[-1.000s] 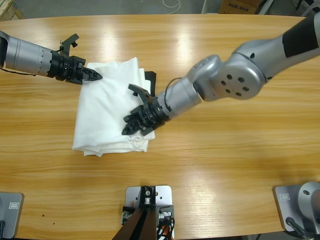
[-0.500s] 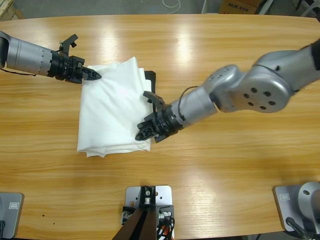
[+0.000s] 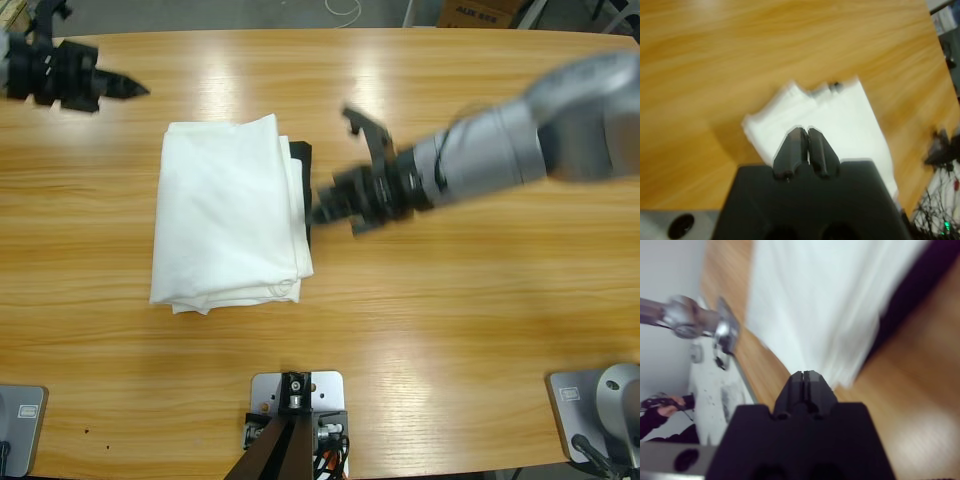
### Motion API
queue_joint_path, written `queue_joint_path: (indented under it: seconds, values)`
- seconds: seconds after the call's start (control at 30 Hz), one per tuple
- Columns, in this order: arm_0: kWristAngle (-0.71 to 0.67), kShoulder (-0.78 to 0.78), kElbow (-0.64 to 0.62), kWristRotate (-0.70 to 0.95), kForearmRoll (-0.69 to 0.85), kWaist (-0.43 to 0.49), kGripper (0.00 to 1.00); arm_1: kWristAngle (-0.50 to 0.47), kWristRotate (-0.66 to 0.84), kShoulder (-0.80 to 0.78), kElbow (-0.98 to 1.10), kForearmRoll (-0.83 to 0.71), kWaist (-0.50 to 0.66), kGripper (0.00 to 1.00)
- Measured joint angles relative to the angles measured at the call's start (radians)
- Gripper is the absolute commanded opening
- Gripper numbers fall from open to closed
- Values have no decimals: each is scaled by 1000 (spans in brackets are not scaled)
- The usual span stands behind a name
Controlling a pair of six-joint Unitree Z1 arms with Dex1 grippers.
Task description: Fold clothes
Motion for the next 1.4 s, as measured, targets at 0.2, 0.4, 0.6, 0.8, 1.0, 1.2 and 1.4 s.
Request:
queue_joint_path:
  seconds: [0.2,0.4,0.6,0.8,1.0,1.2,1.4]
  values:
    - [-1,-52,182,-9,-35,-112,0,122,-17,185,-225,0,-57,0]
    - [-6,-31,212,-42,-112,-128,0,144,-18,308,-277,0,-58,0]
    - [-25,-5,218,-63,-125,-146,0,151,-18,316,-278,-3,-53,0]
    - [-41,85,284,-73,-210,-178,0,152,-18,359,-279,-11,-49,0]
    - [-78,134,322,-73,-317,-147,0,152,-18,378,-280,-13,-52,0]
    - [-81,140,326,-73,-328,-140,0,143,-24,383,-273,-14,-57,0]
    - [-87,124,355,-73,-331,-104,0,92,-36,377,-238,-21,-70,0]
